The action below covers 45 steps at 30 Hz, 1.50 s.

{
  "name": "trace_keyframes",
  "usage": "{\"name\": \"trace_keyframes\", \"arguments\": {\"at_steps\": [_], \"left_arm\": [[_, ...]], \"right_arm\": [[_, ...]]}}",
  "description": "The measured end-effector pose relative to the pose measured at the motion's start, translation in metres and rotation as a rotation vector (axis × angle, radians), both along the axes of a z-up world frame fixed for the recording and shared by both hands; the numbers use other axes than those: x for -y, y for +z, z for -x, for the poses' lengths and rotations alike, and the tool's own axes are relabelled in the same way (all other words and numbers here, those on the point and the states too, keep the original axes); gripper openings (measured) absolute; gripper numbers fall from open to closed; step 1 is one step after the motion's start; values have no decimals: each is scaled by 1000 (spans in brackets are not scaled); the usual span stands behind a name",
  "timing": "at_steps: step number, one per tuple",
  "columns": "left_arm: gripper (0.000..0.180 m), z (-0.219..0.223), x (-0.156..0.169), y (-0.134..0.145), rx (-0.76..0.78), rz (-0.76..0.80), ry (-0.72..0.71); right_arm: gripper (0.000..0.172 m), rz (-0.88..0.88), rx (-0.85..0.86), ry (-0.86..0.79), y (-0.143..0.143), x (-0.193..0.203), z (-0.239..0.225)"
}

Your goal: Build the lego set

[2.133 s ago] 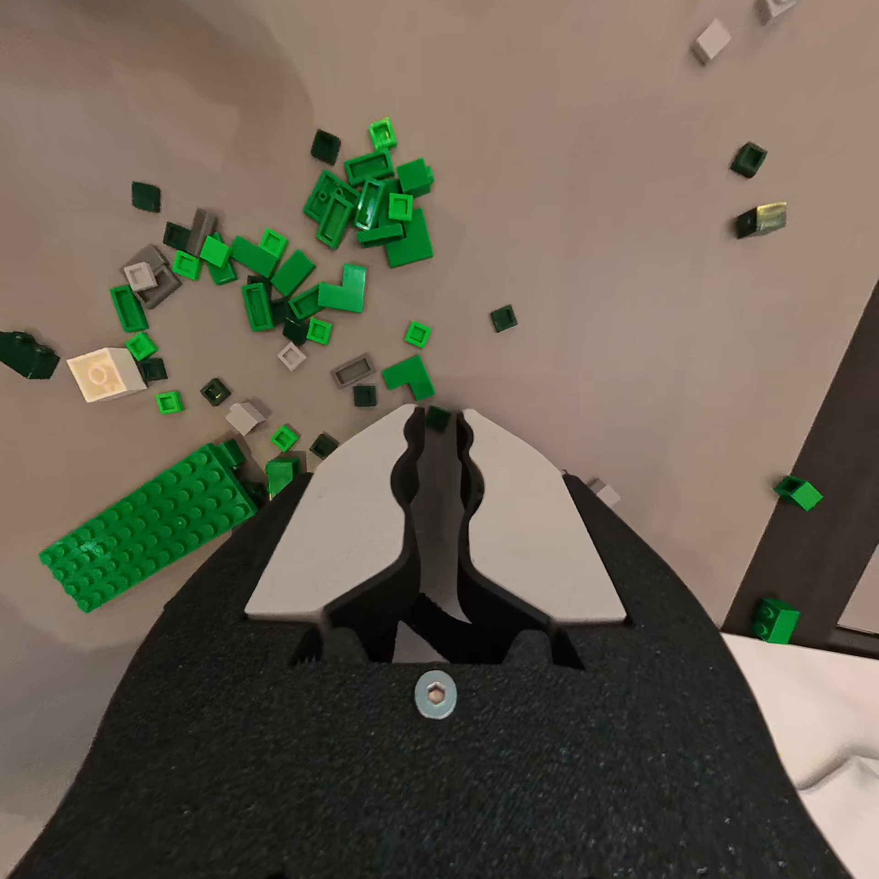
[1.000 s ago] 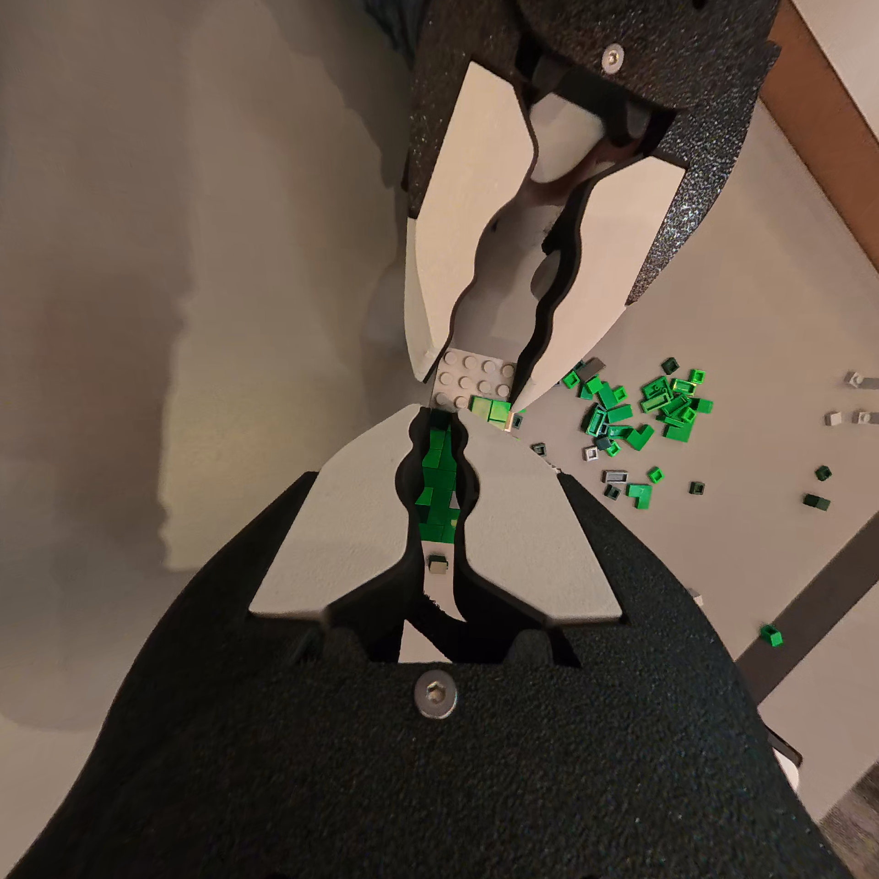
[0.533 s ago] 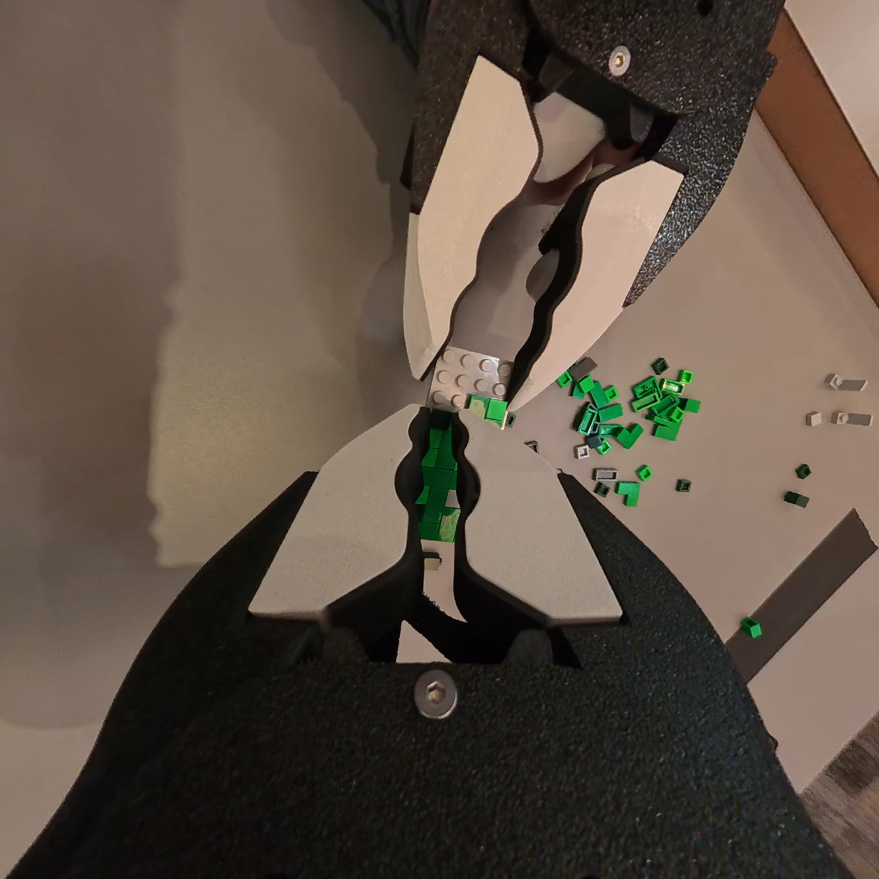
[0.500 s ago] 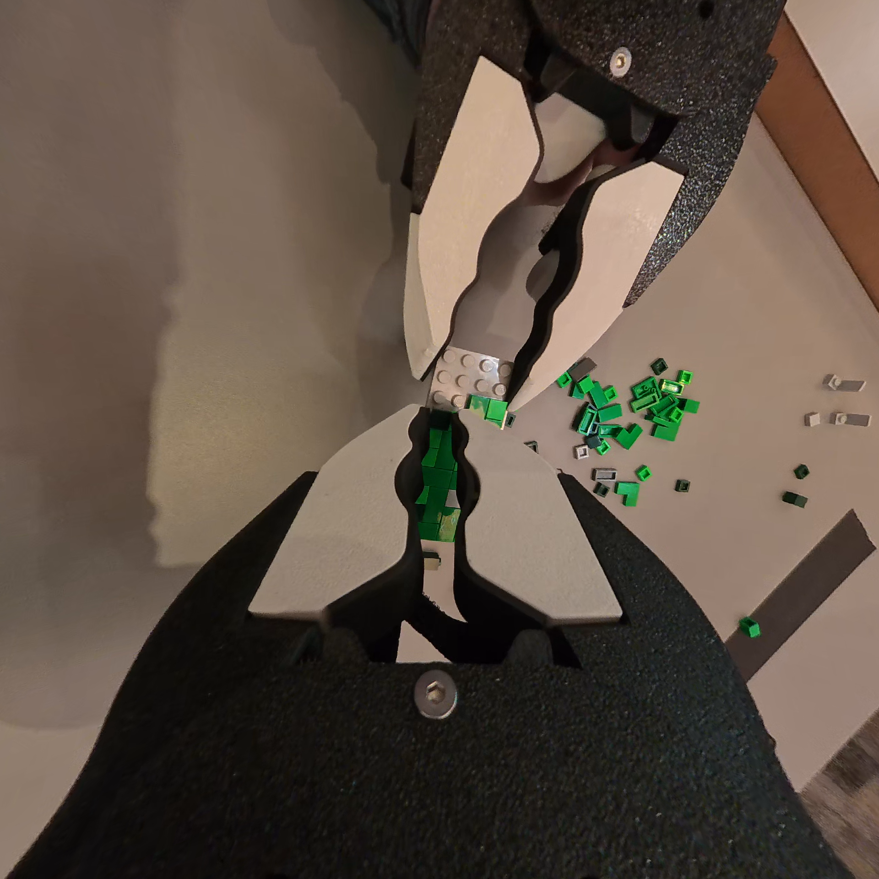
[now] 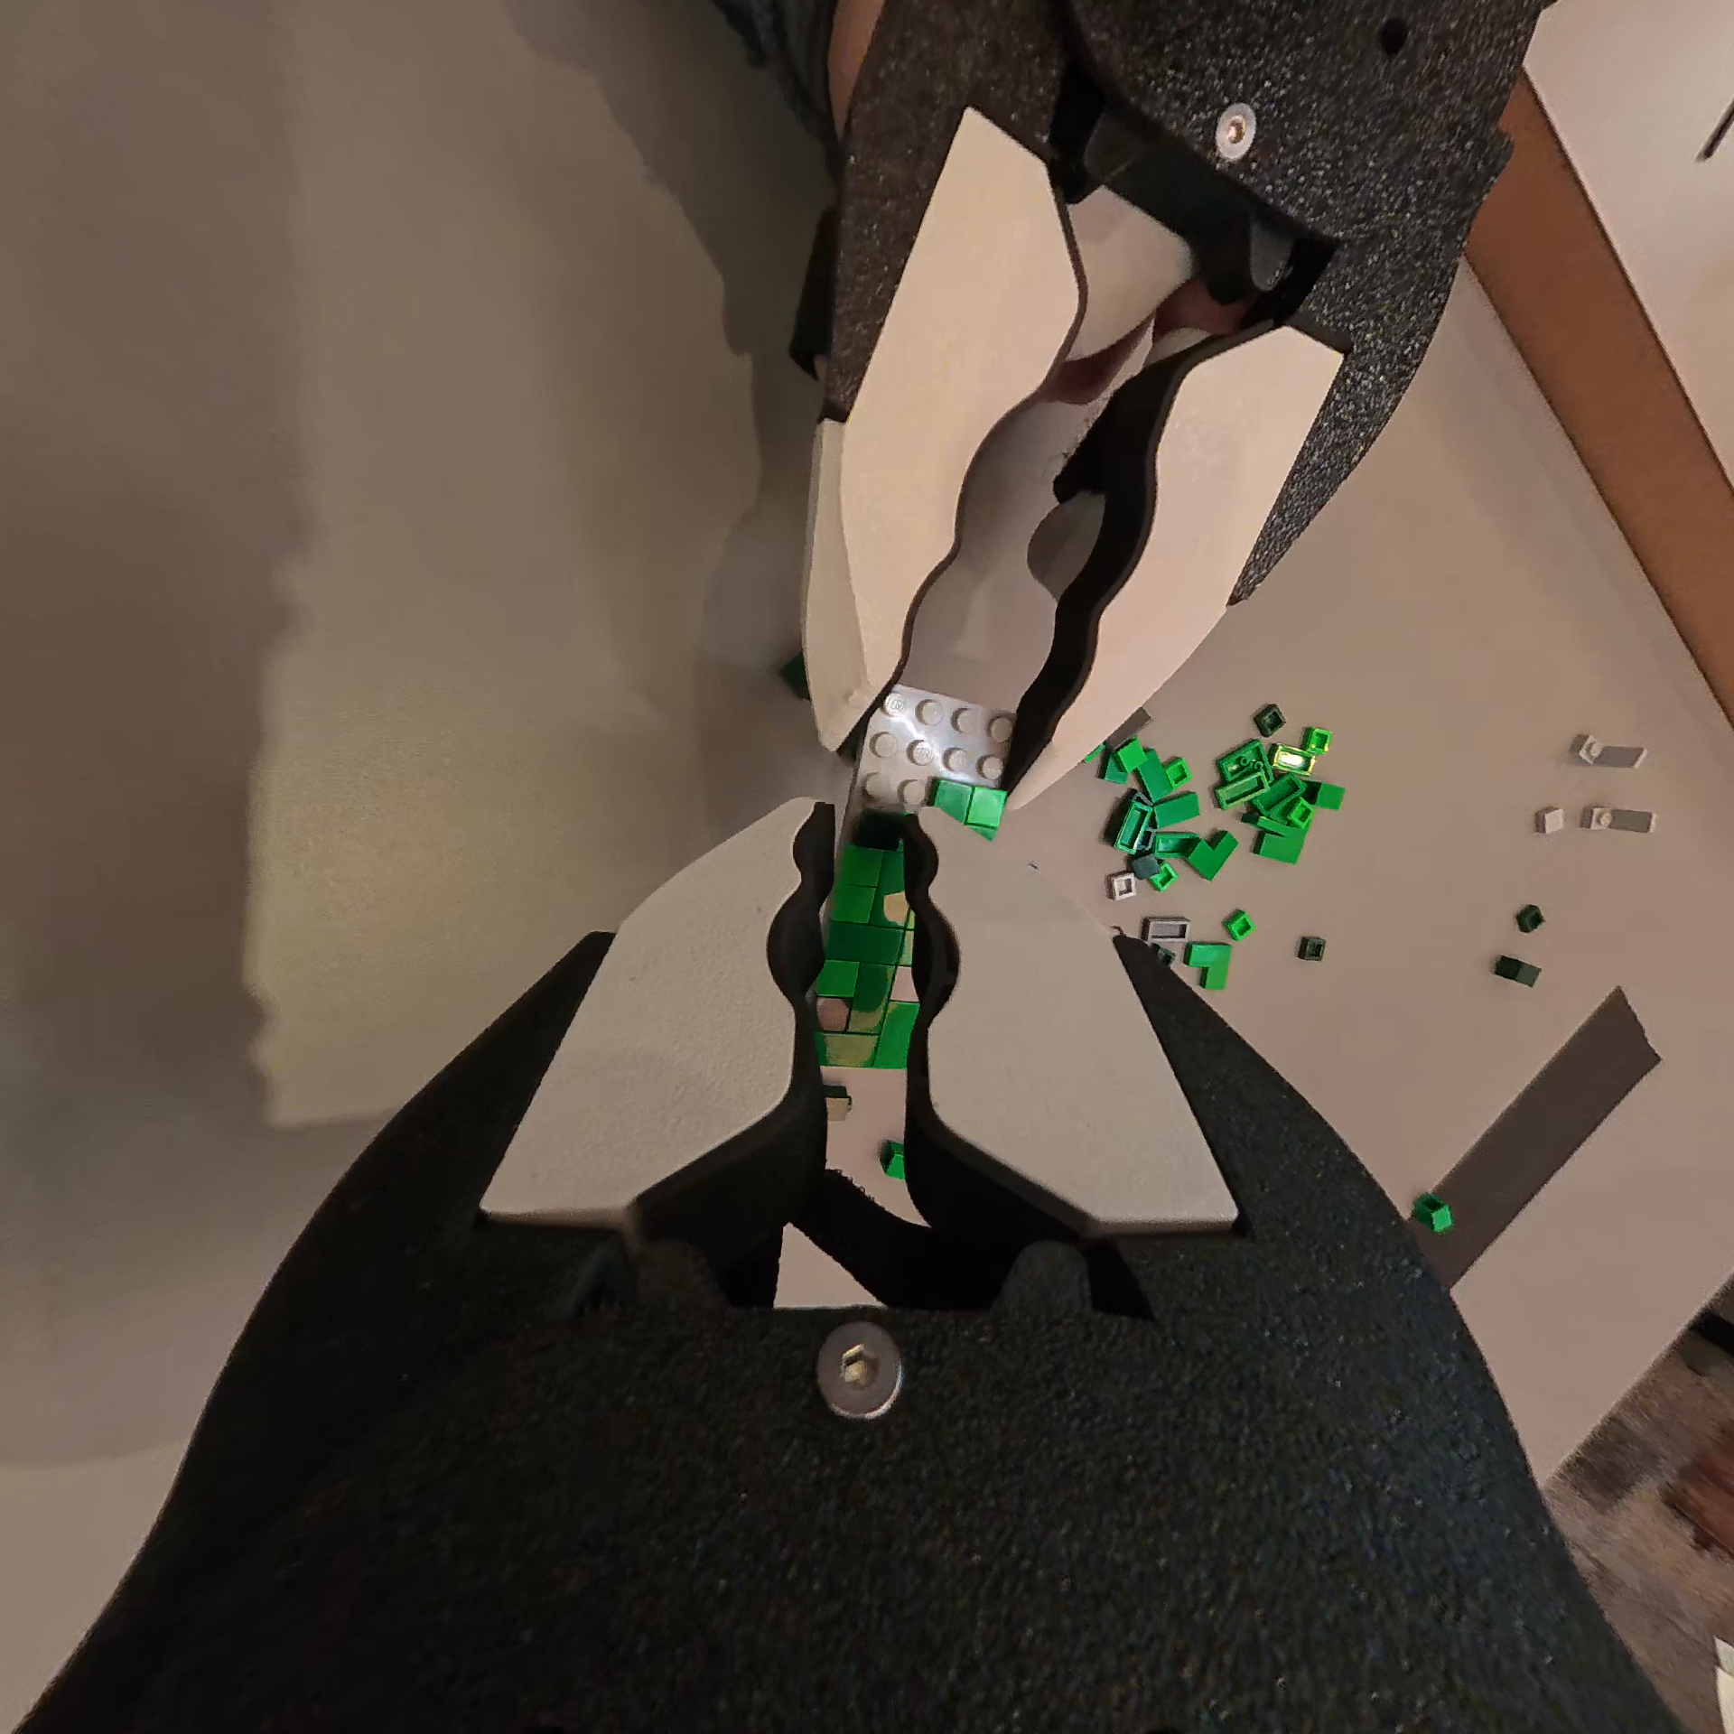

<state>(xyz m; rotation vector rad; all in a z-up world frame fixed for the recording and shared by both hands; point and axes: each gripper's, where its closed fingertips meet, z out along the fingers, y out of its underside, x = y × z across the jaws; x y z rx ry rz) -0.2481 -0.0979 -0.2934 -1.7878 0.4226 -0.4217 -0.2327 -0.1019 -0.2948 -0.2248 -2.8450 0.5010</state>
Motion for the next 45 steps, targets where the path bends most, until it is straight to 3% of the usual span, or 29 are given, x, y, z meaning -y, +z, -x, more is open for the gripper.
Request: {"name": "trace_keyframes", "arguments": {"at_steps": [5,10,16,31,45], "left_arm": [[35,10,-3,0,22,12,60],[34,36,-4,6,146,9,196],[34,45,-1,13,216,-16,223],[34,35,-4,7,179,17,187],[34,33,-4,7,181,24,190]], "right_arm": [[20,0,-121,-42,9,-6,14],[28,10,-539,-146,30,-6,29],[29,-256,-896,-121,15,-6,32],[10,-309,-899,-110,-5,-7,37],[8,-358,-961,-81,-5,-8,37]]}}
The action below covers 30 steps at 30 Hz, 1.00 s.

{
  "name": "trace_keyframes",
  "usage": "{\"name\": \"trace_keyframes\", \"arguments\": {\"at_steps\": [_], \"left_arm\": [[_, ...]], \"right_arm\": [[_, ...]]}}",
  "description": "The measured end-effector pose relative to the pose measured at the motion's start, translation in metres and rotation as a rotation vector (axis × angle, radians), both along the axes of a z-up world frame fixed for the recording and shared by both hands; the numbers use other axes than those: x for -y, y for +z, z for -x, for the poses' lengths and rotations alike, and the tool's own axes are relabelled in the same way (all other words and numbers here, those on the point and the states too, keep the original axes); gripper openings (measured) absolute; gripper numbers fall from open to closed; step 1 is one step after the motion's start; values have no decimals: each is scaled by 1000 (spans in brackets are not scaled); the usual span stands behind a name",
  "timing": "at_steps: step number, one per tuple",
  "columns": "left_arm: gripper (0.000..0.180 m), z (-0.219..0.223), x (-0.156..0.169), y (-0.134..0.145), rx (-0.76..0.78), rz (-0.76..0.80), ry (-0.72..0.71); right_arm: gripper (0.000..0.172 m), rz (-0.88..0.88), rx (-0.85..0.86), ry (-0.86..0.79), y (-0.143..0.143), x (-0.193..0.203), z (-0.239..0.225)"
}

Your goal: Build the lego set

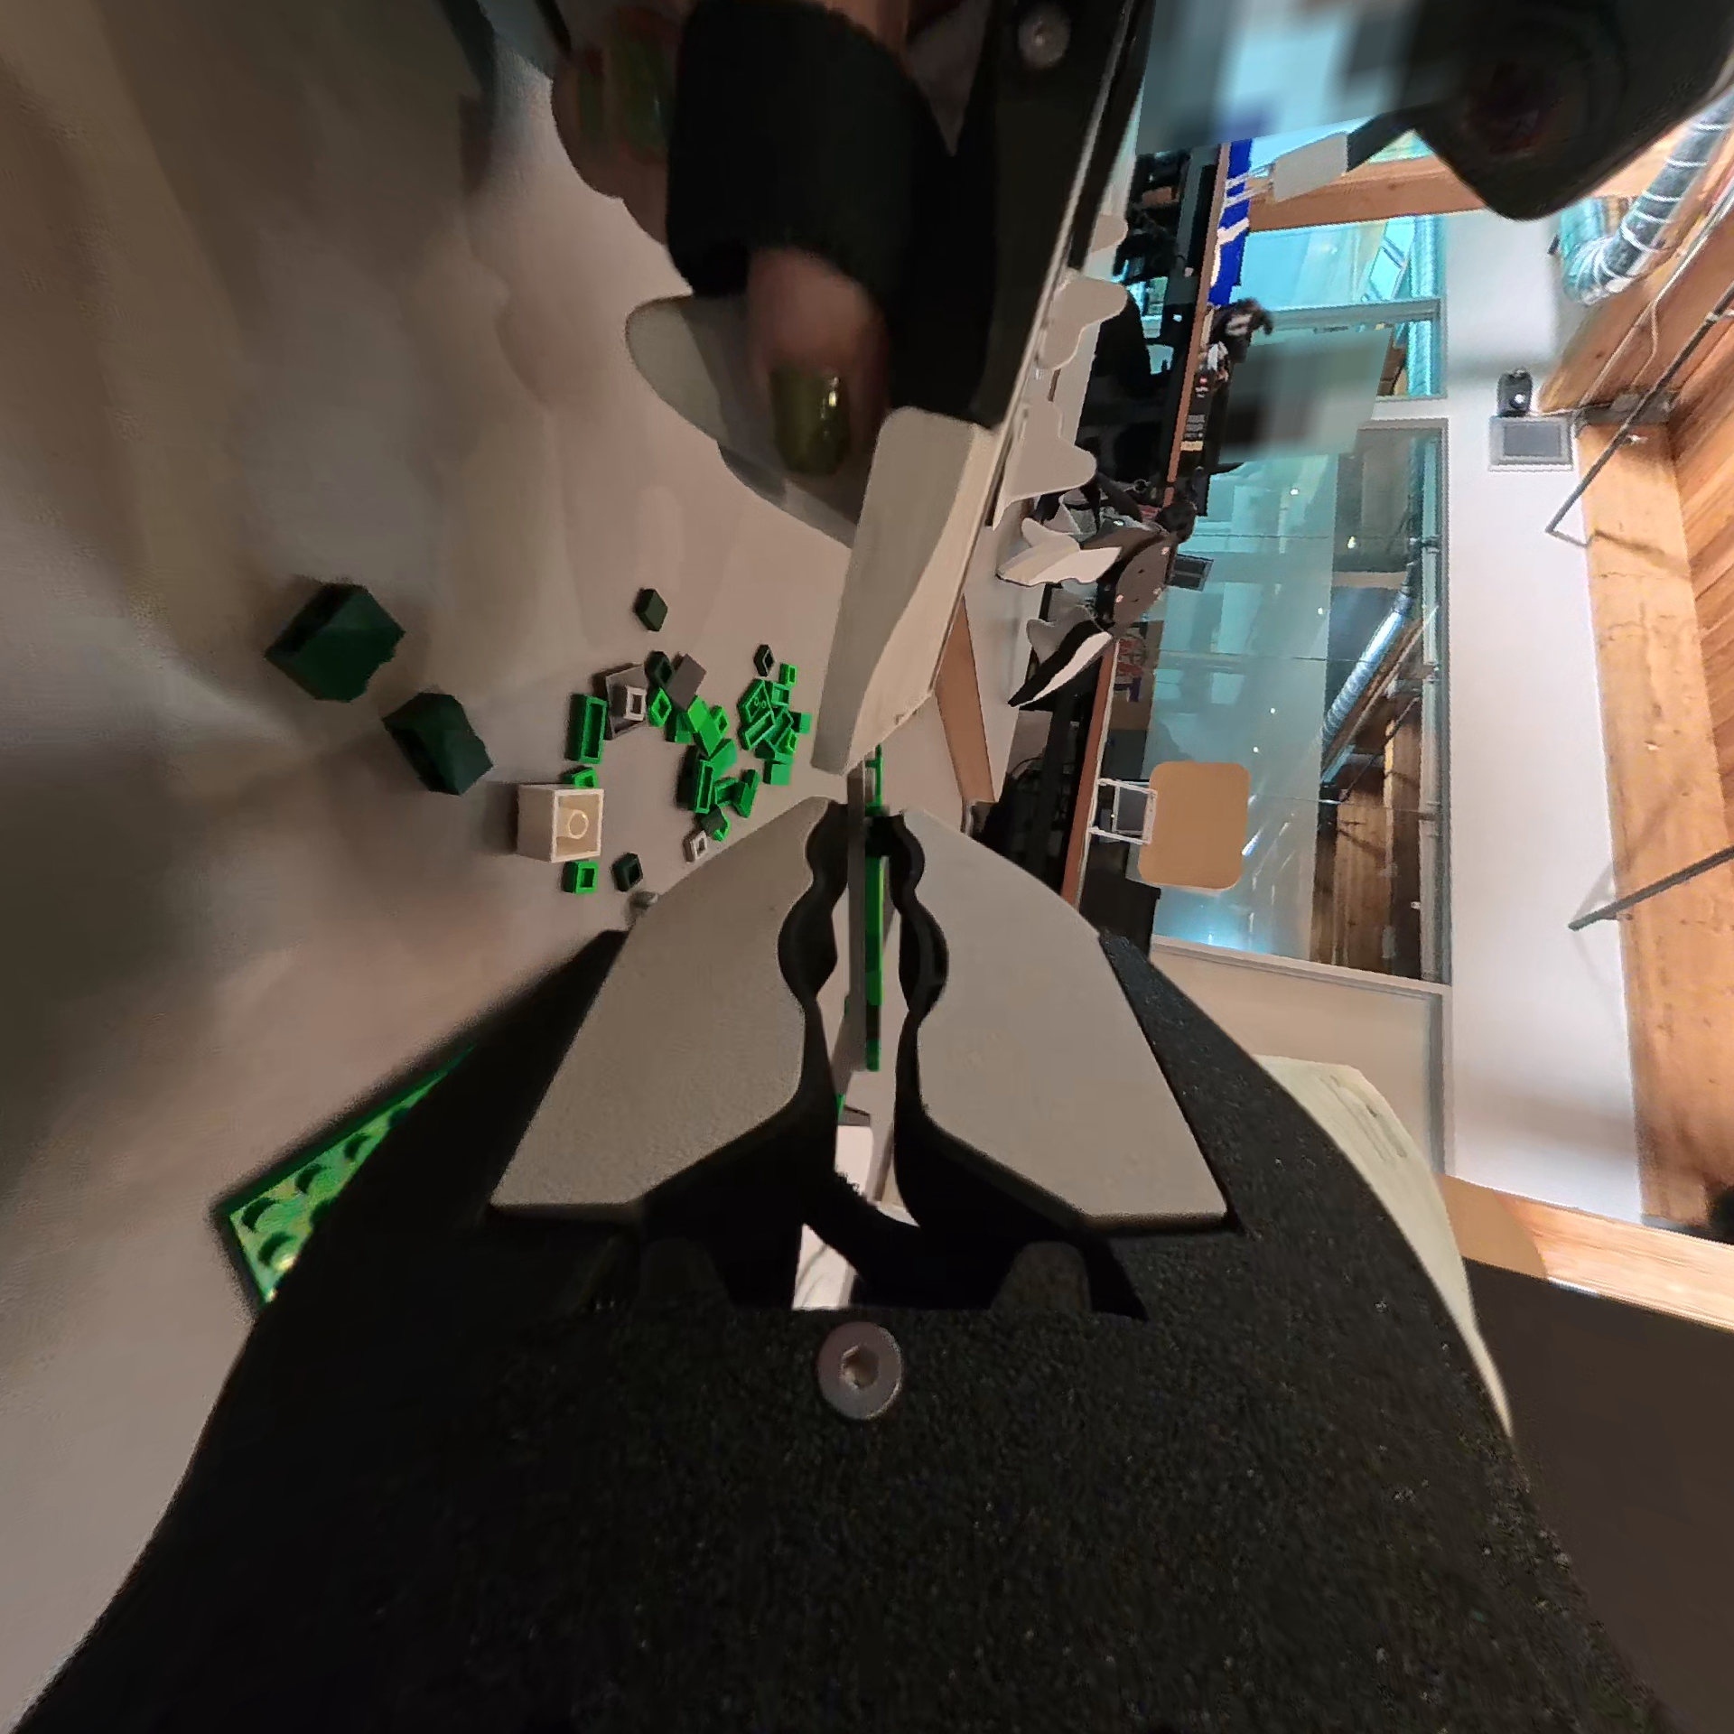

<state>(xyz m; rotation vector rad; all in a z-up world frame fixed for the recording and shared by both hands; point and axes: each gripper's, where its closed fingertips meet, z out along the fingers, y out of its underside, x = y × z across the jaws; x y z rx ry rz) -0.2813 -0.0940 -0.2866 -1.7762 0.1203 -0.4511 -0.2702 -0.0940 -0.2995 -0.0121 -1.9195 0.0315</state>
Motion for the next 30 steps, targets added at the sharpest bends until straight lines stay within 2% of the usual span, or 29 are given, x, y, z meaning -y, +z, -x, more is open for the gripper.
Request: {"name": "trace_keyframes", "arguments": {"at_steps": [6,14,18,22,24,26,30], "left_arm": [[34,-1,0,0,-23,-5,2],[34,-5,-2,-2,-29,7,-3],[34,-8,-4,-5,-41,21,-8],[34,-8,-5,-3,-40,4,-7],[34,-7,-4,-2,-55,-3,-5],[34,-8,-3,-3,-86,-3,-7],[34,-11,-2,4,-112,-52,-15]], "right_arm": [[8,-10,-6,10,-3,-1,-2],[6,-185,-37,17,-8,-3,-2],[6,-184,-24,15,-9,-4,-4],[6,16,-33,-9,-7,-3,-5],[25,82,-29,-49,-4,-10,-10],[31,170,-19,-94,-1,-20,-18],[32,176,-45,-107,0,-28,-42]]}}
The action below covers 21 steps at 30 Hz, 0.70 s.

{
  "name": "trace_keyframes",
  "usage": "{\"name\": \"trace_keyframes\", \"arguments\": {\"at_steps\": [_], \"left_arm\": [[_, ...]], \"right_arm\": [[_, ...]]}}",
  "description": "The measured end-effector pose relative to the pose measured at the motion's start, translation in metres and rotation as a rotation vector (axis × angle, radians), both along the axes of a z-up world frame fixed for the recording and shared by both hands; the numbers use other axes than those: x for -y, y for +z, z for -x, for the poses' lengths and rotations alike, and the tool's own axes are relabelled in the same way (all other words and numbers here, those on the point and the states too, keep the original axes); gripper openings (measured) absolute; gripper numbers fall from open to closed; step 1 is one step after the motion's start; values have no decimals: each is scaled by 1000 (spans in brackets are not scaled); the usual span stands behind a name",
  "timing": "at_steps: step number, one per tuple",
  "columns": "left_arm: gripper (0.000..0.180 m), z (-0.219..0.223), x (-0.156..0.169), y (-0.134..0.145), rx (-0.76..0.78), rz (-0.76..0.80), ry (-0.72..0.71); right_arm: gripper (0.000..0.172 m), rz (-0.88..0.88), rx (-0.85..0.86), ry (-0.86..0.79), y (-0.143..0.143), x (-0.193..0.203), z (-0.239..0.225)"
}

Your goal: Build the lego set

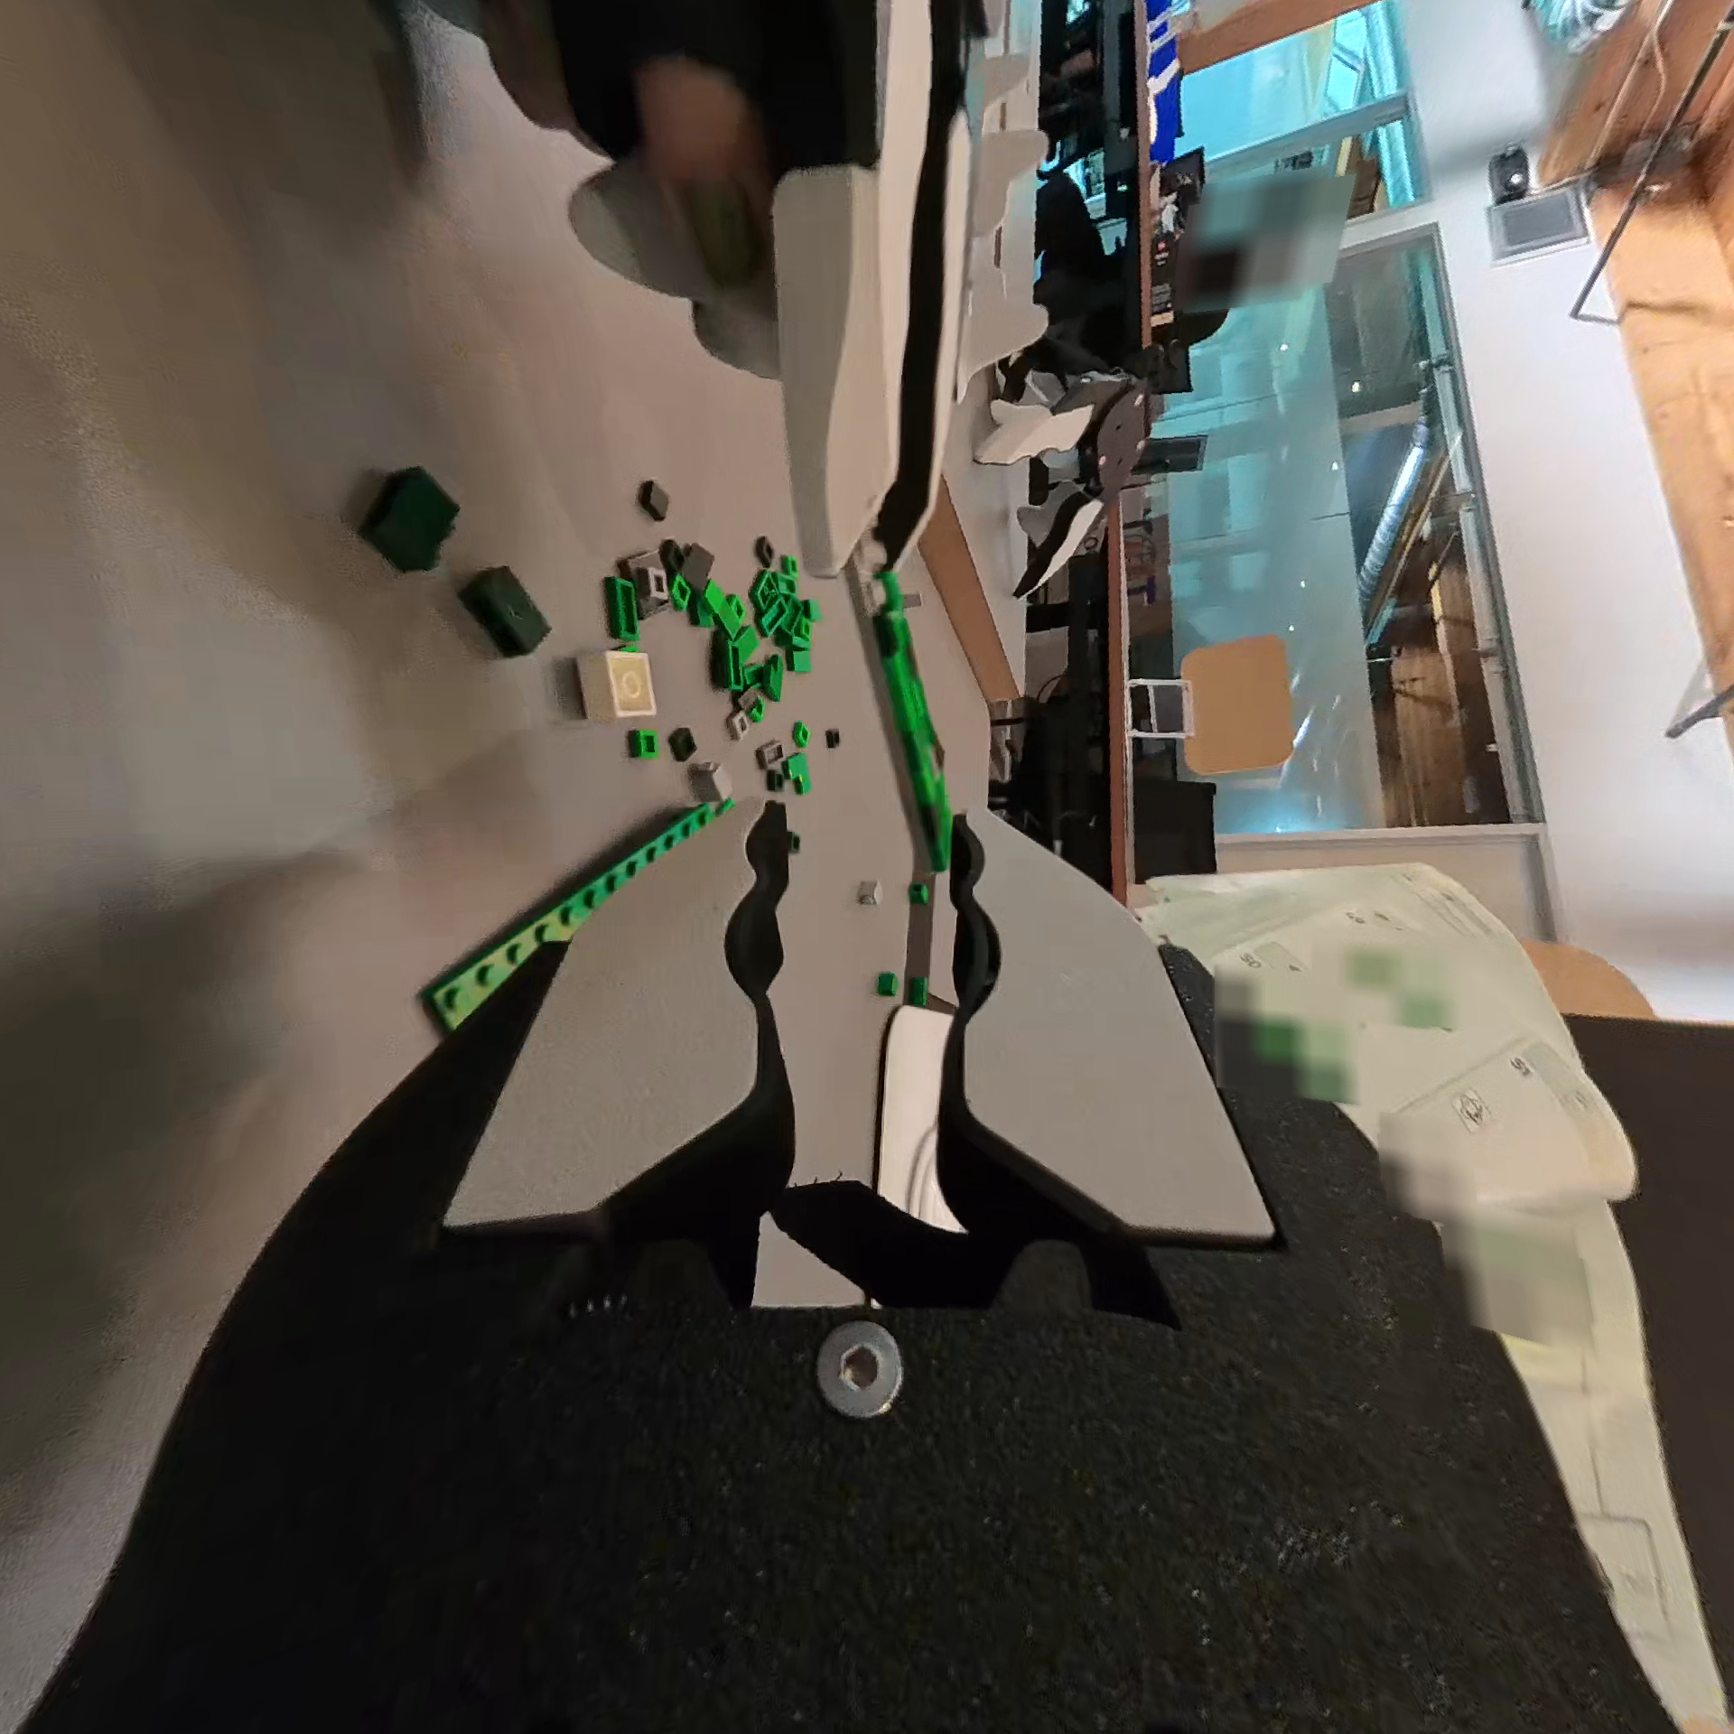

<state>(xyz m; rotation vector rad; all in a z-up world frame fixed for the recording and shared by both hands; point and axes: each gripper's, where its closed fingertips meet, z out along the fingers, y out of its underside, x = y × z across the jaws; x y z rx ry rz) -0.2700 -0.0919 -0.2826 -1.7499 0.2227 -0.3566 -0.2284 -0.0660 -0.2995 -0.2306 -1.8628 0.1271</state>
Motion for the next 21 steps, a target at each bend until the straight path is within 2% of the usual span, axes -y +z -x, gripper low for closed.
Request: {"name": "trace_keyframes", "arguments": {"at_steps": [2,5,8,12,14,18,21], "left_arm": [[34,-3,1,8,-77,-79,-14],[34,-18,9,29,-352,-264,-1],[34,-25,9,31,-540,-314,29],[35,-39,5,23,-525,-288,-39],[34,-52,6,15,-483,-234,-120],[35,-108,11,-6,-271,-18,-425],[35,-136,2,-28,-290,136,-471]], "right_arm": [[32,4,-25,4,3,2,-12],[31,72,-98,-2,19,1,-34],[30,177,-147,-41,33,-6,-55],[28,281,-164,-129,42,-27,-80],[27,340,-157,-185,40,-40,-93],[24,495,-140,-312,33,-68,-121],[22,564,-113,-388,25,-83,-142]]}}
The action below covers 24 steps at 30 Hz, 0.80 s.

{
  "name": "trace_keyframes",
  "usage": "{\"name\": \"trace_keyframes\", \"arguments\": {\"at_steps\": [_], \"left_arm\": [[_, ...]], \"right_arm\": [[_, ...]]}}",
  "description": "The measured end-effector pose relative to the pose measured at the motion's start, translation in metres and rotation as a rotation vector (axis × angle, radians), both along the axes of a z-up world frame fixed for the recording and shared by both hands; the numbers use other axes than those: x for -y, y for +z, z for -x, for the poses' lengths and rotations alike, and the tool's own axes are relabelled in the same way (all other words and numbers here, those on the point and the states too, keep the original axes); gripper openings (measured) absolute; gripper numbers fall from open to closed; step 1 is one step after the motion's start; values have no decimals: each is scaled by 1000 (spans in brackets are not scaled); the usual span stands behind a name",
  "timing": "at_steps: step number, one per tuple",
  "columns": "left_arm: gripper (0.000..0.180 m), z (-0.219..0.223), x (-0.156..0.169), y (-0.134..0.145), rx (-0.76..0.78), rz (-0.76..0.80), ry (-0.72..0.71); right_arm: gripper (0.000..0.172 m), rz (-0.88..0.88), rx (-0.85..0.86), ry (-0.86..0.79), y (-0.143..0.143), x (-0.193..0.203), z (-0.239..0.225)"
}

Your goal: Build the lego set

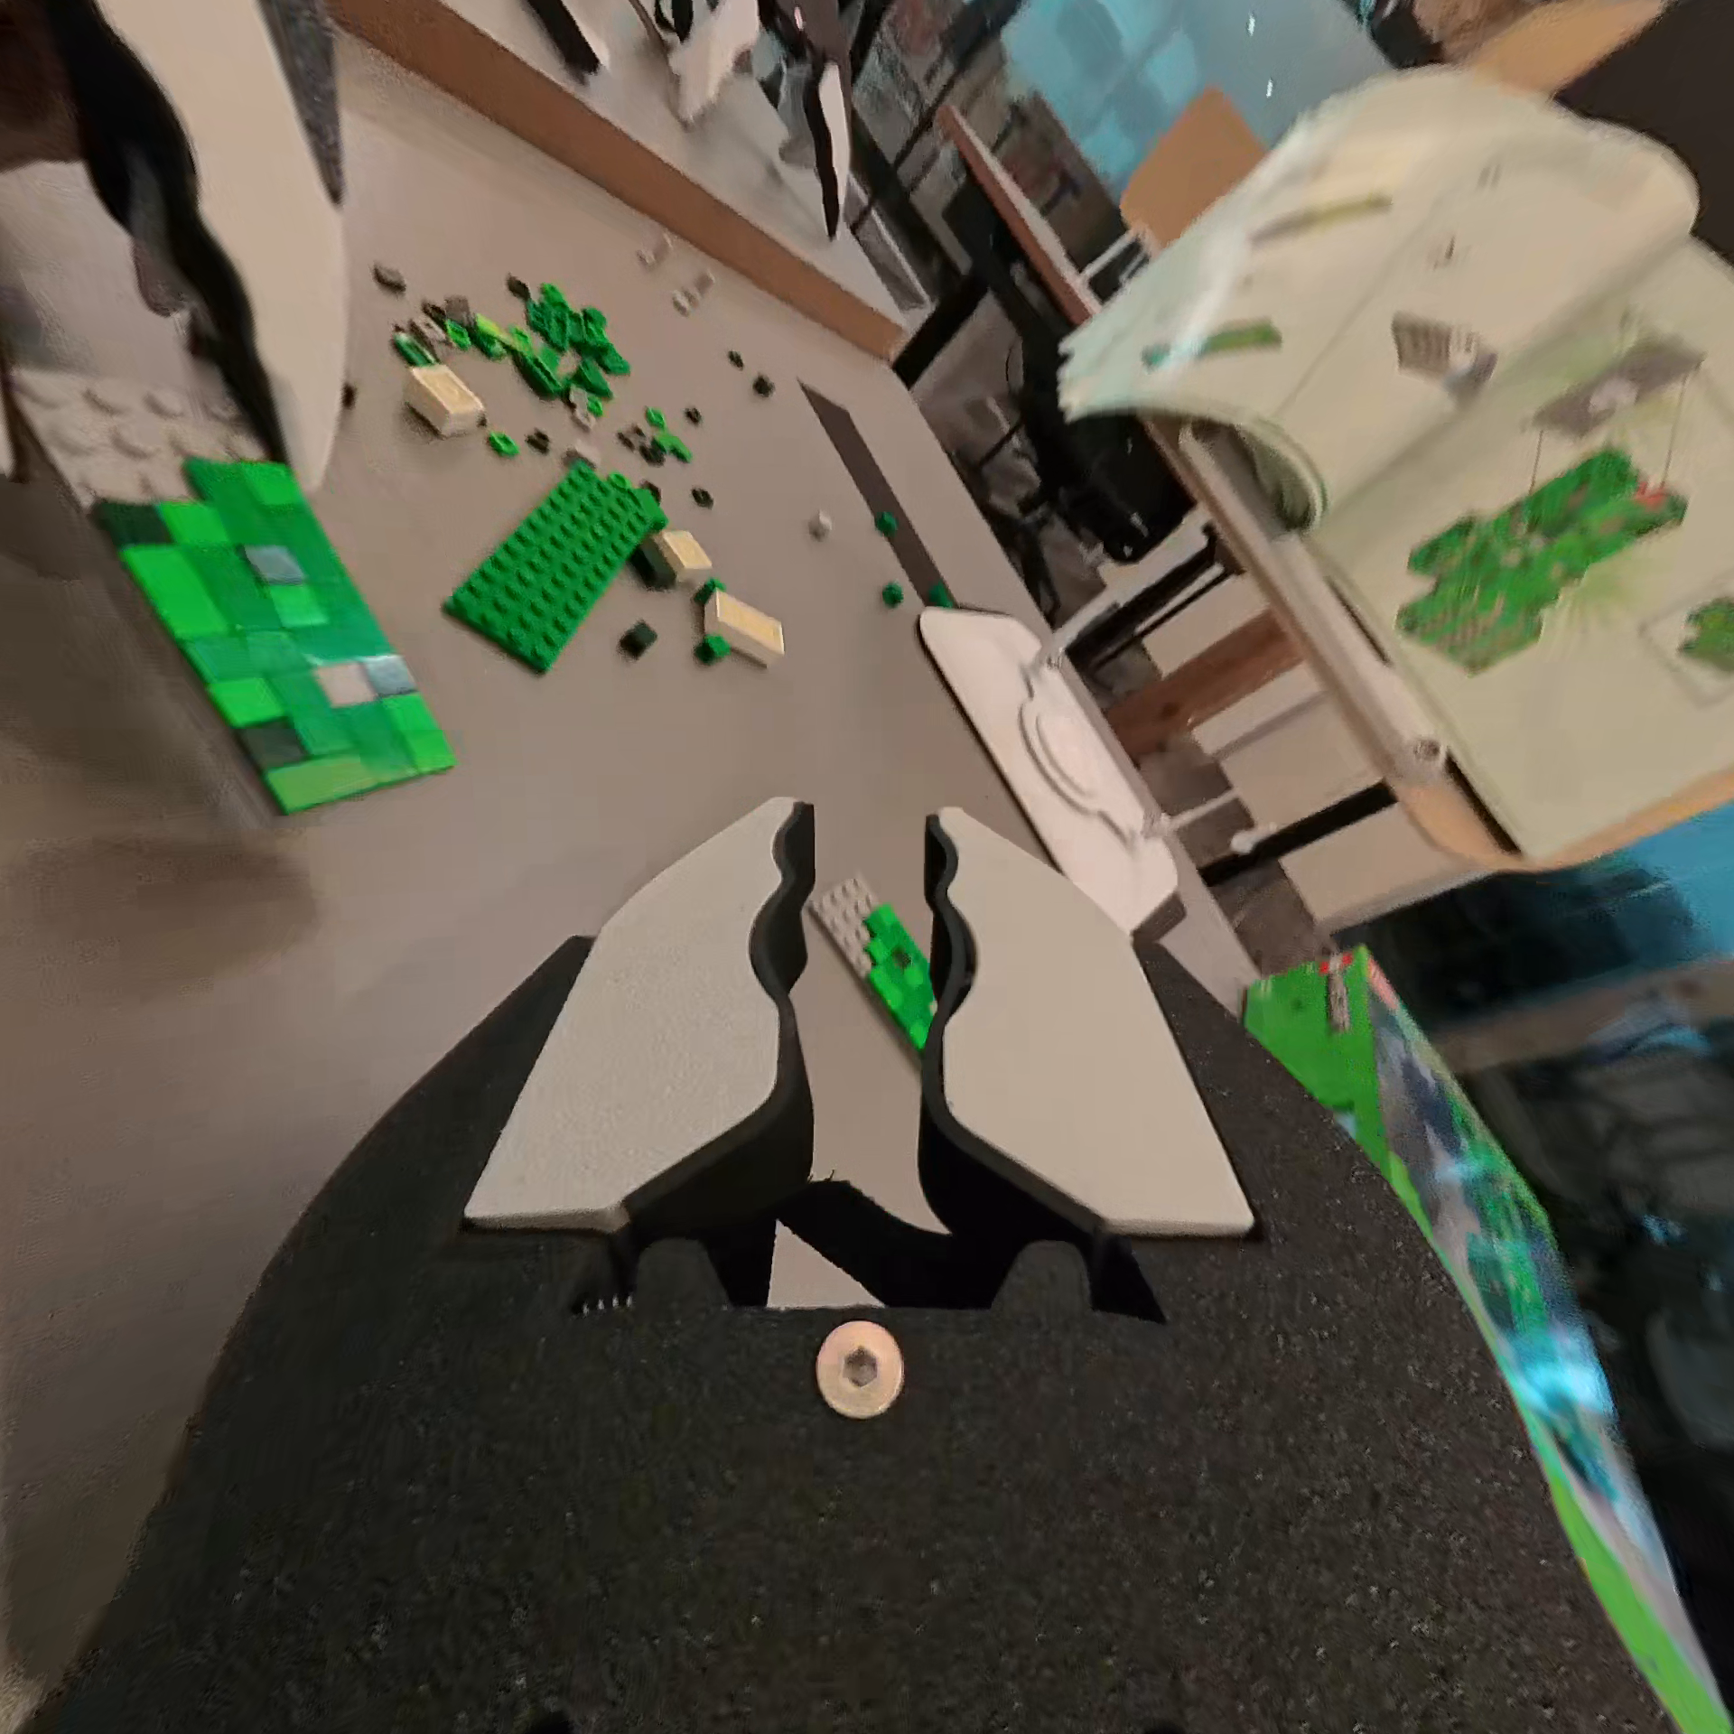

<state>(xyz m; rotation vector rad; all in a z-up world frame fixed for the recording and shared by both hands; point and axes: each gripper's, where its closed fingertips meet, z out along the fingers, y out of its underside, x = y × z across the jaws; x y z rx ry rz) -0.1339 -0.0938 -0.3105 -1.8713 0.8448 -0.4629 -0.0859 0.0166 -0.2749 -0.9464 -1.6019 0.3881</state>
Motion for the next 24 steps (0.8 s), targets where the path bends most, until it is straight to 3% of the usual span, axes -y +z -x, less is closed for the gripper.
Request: {"name": "trace_keyframes", "arguments": {"at_steps": [3,12,15,18,21,24], "left_arm": [[35,-14,-10,-19,-87,80,-6],[35,-23,-23,-43,-132,237,41],[50,-23,-23,-46,-122,255,69],[61,-13,-21,-36,-120,205,145],[58,18,-20,-11,-108,36,297],[56,63,-23,16,23,-50,453]], "right_arm": [[20,49,51,-33,-9,-12,-14],[18,60,125,45,-26,-9,-18],[18,90,122,62,-25,-11,-18],[19,159,133,63,-28,-18,-23],[20,178,185,127,-32,-31,-26],[20,239,265,193,-36,-28,-13]]}}
